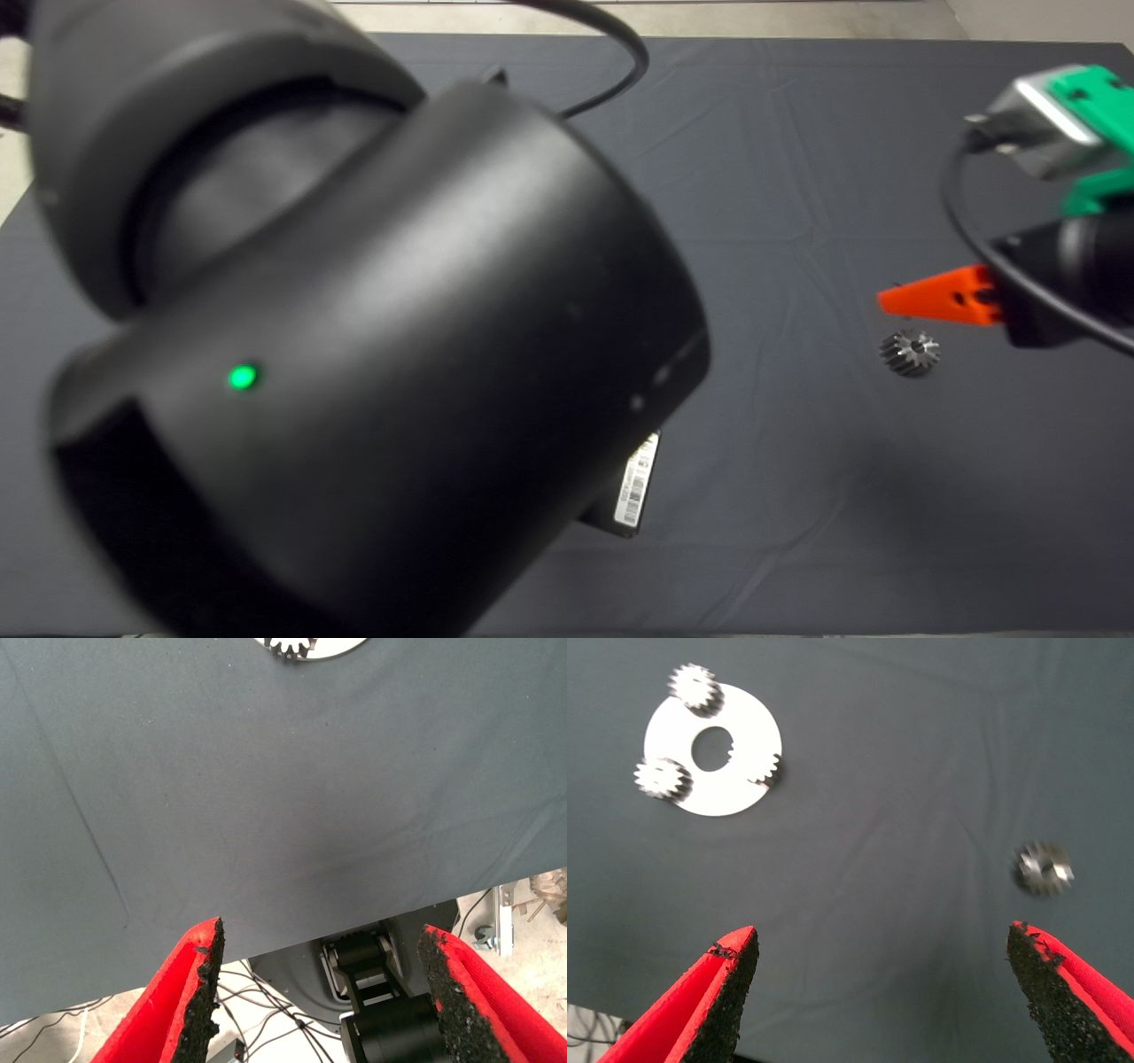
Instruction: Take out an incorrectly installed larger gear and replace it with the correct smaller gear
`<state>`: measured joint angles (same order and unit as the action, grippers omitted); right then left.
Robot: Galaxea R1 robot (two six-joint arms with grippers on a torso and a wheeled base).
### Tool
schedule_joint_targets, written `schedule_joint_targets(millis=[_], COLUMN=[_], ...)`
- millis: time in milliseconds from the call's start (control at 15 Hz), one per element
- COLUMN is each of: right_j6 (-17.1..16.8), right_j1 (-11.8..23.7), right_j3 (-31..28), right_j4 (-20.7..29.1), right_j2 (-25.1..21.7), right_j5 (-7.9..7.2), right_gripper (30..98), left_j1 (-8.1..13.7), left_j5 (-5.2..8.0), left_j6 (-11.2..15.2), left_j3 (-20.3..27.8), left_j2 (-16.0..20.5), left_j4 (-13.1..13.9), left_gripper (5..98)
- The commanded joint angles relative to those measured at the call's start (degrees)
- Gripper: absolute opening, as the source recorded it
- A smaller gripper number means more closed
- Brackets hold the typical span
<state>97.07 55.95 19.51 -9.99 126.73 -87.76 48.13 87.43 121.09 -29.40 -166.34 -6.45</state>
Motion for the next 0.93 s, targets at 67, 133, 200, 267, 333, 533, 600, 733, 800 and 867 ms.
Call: schedule_joint_targets(millis=[67,133,200,267,333,533,600,733,800,867], right_j6=[1.36,1.28,1.28,1.29,1.36,1.28,1.36,1.28,1.45,1.45], right_j1=[2.15,2.15,2.15,1.96,1.50,-4.25,-6.11,-10.24,-12.15,-14.01], right_j3=[-1.07,-1.07,-1.07,-0.98,-0.98,-0.98,-0.98,-1.02,-1.07,-0.98], right_j4=[7.02,7.98,9.09,10.13,10.93,11.04,11.04,11.04,11.04,11.04], right_j2=[-2.87,-2.84,-2.84,-2.84,-2.78,-2.75,-2.83,-2.98,-2.67,-2.58], right_j5=[-2.66,-1.87,-1.30,-0.87,-0.04,0.66,0.57,0.22,0.22,0.05], right_gripper=[73.9,73.9,73.9,73.9,73.9,73.9,73.9,73.9,73.9,73.9], left_j1=[1.01,1.01,1.01,1.01,1.01,1.01,1.01,1.01,1.01,1.01], left_j5=[3.45,3.36,3.18,3.12,3.18,3.18,3.27,3.36,3.36,3.36], left_j6=[0.85,0.99,1.32,2.09,2.56,2.84,3.01,3.01,3.01,3.01], left_j3=[1.29,1.29,1.29,1.38,1.54,2.96,2.96,2.92,2.52,2.19], left_j2=[-1.32,-1.32,-1.23,-1.23,-1.32,-1.32,-1.16,-1.05,-1.16,-1.32], left_j4=[0.03,0.12,0.21,0.91,2.83,5.92,6.53,6.54,6.54,6.54], left_gripper=[54.6,54.6,54.6,54.6,54.6,54.6,54.6,54.6,54.6,54.6])
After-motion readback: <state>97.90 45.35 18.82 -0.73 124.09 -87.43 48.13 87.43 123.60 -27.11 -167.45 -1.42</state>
